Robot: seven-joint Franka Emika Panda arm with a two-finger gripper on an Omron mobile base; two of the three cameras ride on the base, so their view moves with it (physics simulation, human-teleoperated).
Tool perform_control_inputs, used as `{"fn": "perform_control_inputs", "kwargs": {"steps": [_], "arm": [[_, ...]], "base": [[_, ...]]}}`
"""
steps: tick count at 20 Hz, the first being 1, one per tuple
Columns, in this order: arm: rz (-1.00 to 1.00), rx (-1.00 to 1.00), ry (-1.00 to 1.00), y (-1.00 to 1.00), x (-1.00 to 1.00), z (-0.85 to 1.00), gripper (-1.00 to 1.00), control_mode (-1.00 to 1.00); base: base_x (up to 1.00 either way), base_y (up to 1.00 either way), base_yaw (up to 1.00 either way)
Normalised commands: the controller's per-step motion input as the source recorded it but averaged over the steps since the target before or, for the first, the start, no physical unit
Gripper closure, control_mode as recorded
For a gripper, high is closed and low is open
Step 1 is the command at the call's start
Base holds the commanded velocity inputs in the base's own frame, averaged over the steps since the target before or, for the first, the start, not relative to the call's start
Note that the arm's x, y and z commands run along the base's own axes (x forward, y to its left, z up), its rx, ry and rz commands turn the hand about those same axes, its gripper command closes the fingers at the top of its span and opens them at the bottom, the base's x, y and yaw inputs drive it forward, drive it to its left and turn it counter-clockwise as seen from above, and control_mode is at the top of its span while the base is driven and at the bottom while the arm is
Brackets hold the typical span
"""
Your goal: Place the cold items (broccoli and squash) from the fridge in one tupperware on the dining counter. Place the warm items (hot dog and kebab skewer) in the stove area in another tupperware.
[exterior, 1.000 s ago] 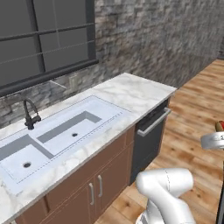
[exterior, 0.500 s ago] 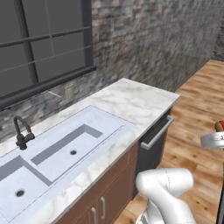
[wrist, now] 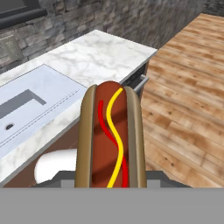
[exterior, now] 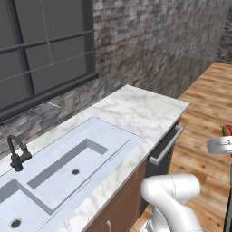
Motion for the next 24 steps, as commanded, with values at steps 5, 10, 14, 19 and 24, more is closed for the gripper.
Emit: {"fn": "perform_control_inputs", "kwargs": {"steps": [5,10,14,19,24], "arm": [[0.00,0.00,0.00,0.00,0.00,0.00,1.00,1.00],[0.00,0.00,0.00,0.00,0.00,0.00,1.00,1.00],[0.00,0.00,0.00,0.00,0.00,0.00,1.00,1.00],[0.00,0.00,0.00,0.00,0.00,0.00,1.00,1.00],[0.00,0.00,0.00,0.00,0.00,0.00,1.00,1.00]], "base": [[0.60,0.00,-0.05],[0.55,0.00,-0.02],[0.55,0.00,-0.01],[0.55,0.00,-0.02],[0.54,0.00,-0.01]]}}
